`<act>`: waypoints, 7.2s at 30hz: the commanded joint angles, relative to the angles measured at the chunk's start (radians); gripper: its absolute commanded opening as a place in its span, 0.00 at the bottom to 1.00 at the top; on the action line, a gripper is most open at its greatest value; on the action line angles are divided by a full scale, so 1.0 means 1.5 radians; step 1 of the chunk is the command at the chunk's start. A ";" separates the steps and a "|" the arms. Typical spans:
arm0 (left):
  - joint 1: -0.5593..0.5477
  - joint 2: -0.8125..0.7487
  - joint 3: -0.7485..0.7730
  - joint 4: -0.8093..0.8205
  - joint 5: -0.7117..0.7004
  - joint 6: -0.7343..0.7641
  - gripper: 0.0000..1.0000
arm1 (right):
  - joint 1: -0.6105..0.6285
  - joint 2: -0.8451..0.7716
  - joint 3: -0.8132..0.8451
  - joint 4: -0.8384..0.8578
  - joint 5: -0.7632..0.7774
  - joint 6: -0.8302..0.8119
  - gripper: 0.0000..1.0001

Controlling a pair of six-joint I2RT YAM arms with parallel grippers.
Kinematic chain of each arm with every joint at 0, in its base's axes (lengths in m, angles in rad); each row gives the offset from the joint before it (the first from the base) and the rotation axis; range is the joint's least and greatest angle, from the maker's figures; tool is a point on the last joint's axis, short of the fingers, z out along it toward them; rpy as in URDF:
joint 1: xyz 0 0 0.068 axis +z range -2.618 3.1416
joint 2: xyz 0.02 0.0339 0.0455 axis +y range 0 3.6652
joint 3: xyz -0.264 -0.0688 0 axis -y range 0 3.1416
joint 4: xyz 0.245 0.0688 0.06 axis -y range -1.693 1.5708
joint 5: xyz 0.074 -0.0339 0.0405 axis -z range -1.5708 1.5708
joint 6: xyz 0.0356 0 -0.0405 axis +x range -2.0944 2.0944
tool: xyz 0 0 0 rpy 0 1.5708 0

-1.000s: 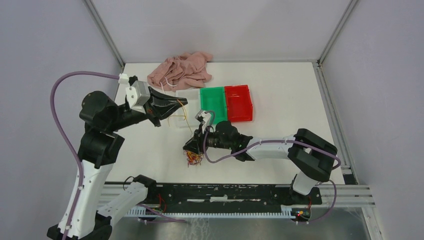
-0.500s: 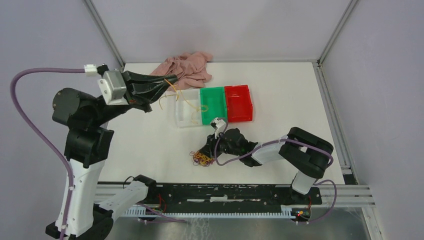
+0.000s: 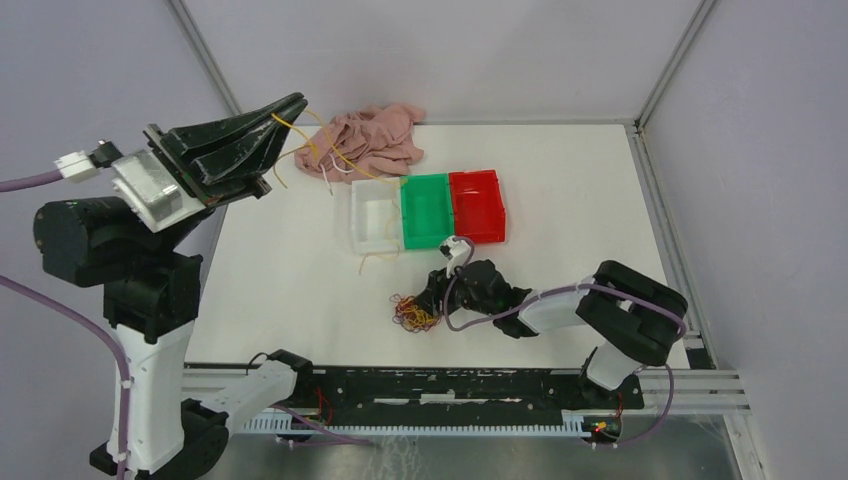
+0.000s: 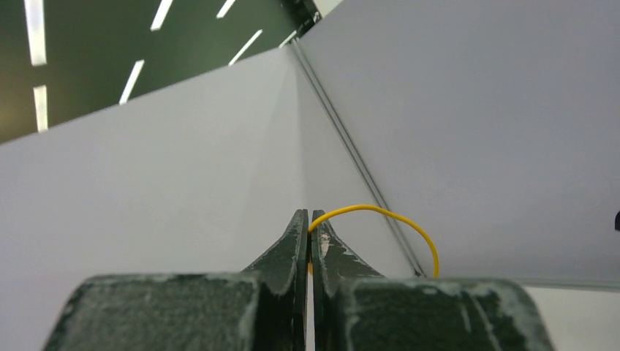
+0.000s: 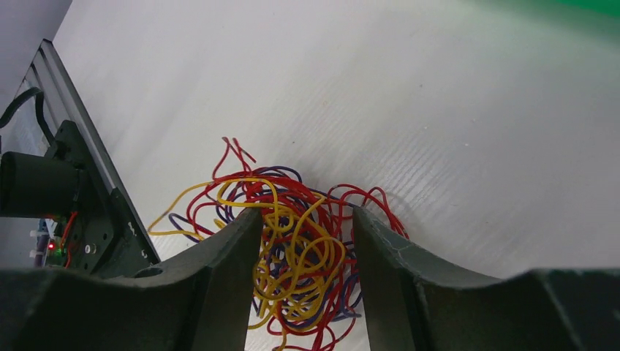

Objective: Untangle the cables
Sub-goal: Untie the cable, then place the cable in the bin, then adjust the bin at the center of the board, then untie the cable.

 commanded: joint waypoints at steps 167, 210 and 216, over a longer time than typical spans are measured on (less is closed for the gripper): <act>0.150 0.420 -0.324 -0.251 -0.215 0.226 0.96 | -0.383 -0.144 0.352 -0.553 0.055 -0.029 0.68; 0.143 0.319 -0.376 -0.339 -0.143 0.334 0.99 | -0.222 -0.211 0.220 -0.507 -0.019 -0.044 0.52; 0.143 0.277 -0.328 -0.493 -0.109 0.366 0.99 | -0.077 -0.183 0.218 -0.476 -0.050 -0.028 0.48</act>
